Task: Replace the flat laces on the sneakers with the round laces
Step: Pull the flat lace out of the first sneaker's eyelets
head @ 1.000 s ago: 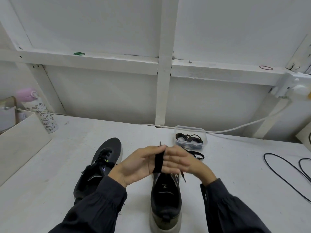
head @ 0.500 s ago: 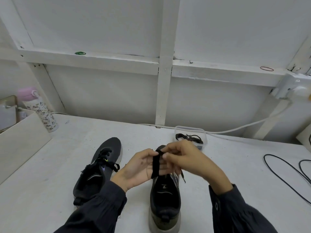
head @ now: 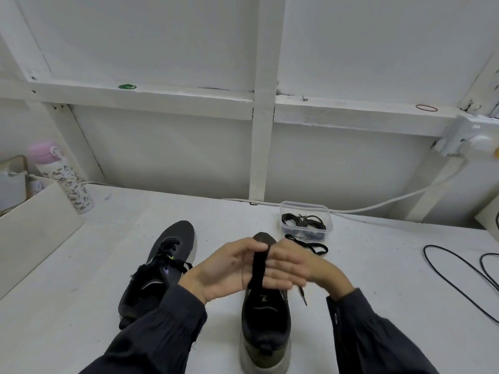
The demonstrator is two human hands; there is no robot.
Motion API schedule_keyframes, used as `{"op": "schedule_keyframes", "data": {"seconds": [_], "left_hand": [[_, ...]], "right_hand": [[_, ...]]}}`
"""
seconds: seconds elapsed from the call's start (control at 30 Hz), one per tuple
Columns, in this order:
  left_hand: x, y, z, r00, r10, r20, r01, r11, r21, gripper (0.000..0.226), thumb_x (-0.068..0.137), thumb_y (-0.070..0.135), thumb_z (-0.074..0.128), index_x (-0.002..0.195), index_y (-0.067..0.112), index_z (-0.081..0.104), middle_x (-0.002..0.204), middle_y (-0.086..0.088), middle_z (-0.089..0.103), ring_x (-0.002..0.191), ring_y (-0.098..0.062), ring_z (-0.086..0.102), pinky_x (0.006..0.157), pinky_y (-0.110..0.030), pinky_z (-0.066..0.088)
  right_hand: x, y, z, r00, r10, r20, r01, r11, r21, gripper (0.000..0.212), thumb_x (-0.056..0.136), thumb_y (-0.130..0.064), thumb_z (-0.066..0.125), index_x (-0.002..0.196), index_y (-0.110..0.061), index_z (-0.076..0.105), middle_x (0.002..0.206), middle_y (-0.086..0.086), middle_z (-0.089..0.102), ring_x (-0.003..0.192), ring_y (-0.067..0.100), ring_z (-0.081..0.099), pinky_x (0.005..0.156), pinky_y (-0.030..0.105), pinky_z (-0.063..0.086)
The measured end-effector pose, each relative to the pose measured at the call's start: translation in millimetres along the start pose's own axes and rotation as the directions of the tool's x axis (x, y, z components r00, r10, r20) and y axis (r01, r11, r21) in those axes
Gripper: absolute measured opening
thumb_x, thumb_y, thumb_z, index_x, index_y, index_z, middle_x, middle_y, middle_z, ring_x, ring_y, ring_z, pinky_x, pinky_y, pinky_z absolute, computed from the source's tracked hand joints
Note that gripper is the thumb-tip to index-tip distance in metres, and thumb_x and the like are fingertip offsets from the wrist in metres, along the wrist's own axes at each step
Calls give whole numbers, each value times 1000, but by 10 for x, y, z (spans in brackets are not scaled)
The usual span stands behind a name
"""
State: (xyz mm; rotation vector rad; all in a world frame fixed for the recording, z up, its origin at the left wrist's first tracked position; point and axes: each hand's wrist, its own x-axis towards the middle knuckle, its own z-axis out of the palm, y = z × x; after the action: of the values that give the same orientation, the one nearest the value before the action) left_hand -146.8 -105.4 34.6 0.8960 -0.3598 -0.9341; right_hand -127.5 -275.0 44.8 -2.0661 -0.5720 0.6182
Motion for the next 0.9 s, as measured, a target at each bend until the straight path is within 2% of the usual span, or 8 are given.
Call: {"op": "schedule_keyframes", "data": {"seconds": [0.2, 0.3, 0.43, 0.53, 0.63, 0.77, 0.83, 0.9], "left_hand": [[18, -108, -8, 992, -107, -68, 116, 982, 147, 55, 99, 30, 38, 134, -10, 48, 135, -30, 52, 128, -41, 51, 108, -39, 42], [32, -47, -19, 984, -16, -175, 27, 998, 65, 64, 92, 43, 51, 128, -9, 56, 130, -30, 57, 123, -41, 55, 103, -38, 46], [14, 70, -5, 940, 143, -309, -145, 989, 18, 60, 83, 55, 60, 109, 2, 72, 105, -17, 71, 89, -23, 70, 78, -26, 54], [13, 155, 31, 934, 250, -255, -237, 968, 83, 70, 86, 56, 58, 123, -3, 63, 123, -24, 63, 118, -35, 60, 94, -32, 51], [-21, 194, 132, 947, 274, -164, -247, 954, 169, 66, 90, 55, 52, 121, -1, 63, 116, -20, 66, 112, -33, 62, 93, -32, 50], [-48, 182, 229, 977, 210, -31, -185, 913, 362, 56, 94, 52, 46, 117, 3, 64, 109, -16, 69, 103, -28, 65, 90, -30, 50], [-28, 154, 228, 992, 128, -23, -102, 877, 469, 48, 94, 46, 46, 116, 6, 64, 110, -14, 69, 105, -26, 65, 94, -30, 49], [-5, 96, 183, 994, 84, -72, -31, 835, 549, 44, 94, 42, 47, 118, 9, 64, 112, -11, 70, 108, -24, 65, 97, -30, 49]], "right_hand": [[25, -244, -365, 991, 100, -85, -91, 990, 104, 47, 89, -26, 70, 57, -8, 40, 45, -8, 32, 45, 12, 18, 43, 22, 15], [-124, -328, -348, 995, 46, -93, -32, 988, 150, 40, 94, -23, 63, 71, 7, 51, 47, -6, 37, 44, 12, 23, 43, 22, 16], [-316, -256, 6, 997, -72, -1, 70, 979, 193, 24, 101, -16, 49, 84, -11, 66, 47, -4, 47, 37, 10, 38, 41, 22, 30], [-294, -89, 271, 997, -35, 67, 23, 985, 170, 27, 104, -23, 44, 96, -13, 68, 52, -8, 52, 40, 11, 43, 44, 23, 32], [-221, -85, 253, 999, 32, 12, -34, 985, 170, 26, 102, -23, 47, 91, -7, 64, 49, -13, 48, 40, 5, 41, 45, 19, 29], [-90, -178, -52, 997, 51, -50, -46, 995, 90, 22, 84, -17, 61, 67, -30, 58, 58, -12, 53, 51, -1, 50, 58, 23, 39], [-34, -205, -172, 997, 65, -37, -59, 987, 149, 35, 83, -26, 67, 50, -25, 55, 50, -6, 44, 47, 8, 38, 49, 22, 31], [-26, -268, -261, 997, 80, -25, -74, 983, 166, 42, 90, -29, 68, 54, -17, 52, 46, -8, 37, 44, 7, 28, 43, 17, 24]]}}
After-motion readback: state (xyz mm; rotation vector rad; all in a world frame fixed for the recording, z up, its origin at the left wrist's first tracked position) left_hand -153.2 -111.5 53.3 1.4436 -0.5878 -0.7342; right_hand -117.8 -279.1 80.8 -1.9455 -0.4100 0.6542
